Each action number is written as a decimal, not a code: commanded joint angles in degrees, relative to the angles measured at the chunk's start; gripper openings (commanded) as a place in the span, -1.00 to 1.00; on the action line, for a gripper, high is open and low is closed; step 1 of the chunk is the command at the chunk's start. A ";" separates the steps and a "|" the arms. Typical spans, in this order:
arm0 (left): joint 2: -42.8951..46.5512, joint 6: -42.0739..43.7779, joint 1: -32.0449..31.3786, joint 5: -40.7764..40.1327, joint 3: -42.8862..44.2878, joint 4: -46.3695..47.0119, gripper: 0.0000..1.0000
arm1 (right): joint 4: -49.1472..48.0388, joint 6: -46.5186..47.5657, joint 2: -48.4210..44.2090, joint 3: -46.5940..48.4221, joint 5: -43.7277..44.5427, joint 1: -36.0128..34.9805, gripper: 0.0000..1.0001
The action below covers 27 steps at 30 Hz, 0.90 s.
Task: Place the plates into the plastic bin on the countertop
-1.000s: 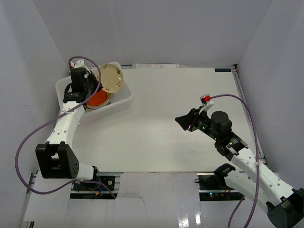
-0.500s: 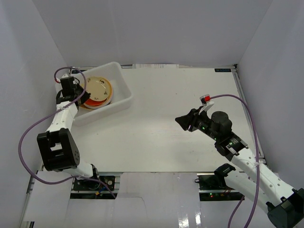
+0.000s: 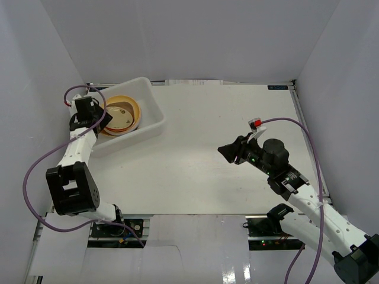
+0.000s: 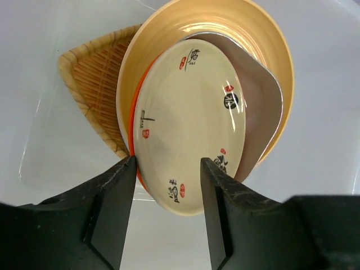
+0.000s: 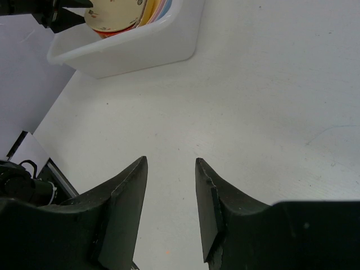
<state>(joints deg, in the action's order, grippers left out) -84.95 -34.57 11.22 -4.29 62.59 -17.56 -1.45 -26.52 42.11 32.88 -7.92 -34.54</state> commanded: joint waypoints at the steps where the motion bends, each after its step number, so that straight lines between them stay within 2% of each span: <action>1: 4.87 -0.41 0.20 -1.68 -0.19 0.69 0.20 | -1.18 0.95 0.08 1.92 -0.43 -0.43 -0.08; 3: 7.07 -0.41 0.20 -1.77 -0.10 0.60 0.46 | -1.18 0.95 0.17 2.10 -0.43 -0.61 -0.08; 5: 8.82 -0.24 0.12 -1.77 0.08 0.77 0.95 | -1.27 0.77 0.17 2.18 -0.25 -0.79 -0.09; 10: 17.08 -1.64 0.03 3.05 -2.20 1.30 0.96 | -0.92 0.95 0.08 2.62 0.45 -1.14 -0.04; 12: 21.46 -1.82 -0.24 9.46 -3.26 1.91 0.96 | -0.13 1.82 -0.27 3.67 0.80 -1.23 0.04; 14: 24.73 -0.86 -1.38 15.51 -5.10 2.62 0.96 | 1.01 3.13 -0.80 4.47 1.42 -1.23 0.25; 15: 28.05 -0.68 -1.64 18.24 -5.89 2.79 0.96 | 1.36 3.58 -1.76 5.34 2.72 -1.23 0.63; 16: 29.73 0.02 -2.25 21.49 -7.55 3.23 0.96 | 3.37 3.93 -2.29 5.87 3.69 -1.23 0.90; 17: 31.23 0.46 -2.78 27.96 -8.44 3.84 0.96 | 4.00 4.54 -2.90 6.31 4.31 -1.23 0.80; 20: 36.77 1.08 -4.10 37.48 -11.51 3.68 0.96 | 6.01 5.87 -5.89 7.98 7.22 -1.23 0.80; 21: 38.00 1.08 -4.28 42.91 -12.31 3.76 0.96 | 6.63 6.74 -7.29 8.33 7.66 -1.23 0.80; 23: 42.64 1.17 -4.46 48.73 -14.85 3.68 0.96 | 9.26 7.97 -9.31 9.56 10.81 -1.31 0.80; 27: 50.22 1.61 -5.24 53.67 -17.50 3.41 0.96 | 12.34 9.21 -13.01 9.66 14.76 -1.31 0.80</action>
<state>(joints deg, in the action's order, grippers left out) -39.22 -34.06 6.52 39.35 46.00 -14.66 7.62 -20.01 31.27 40.53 1.69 -35.44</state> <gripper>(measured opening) 0.979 0.900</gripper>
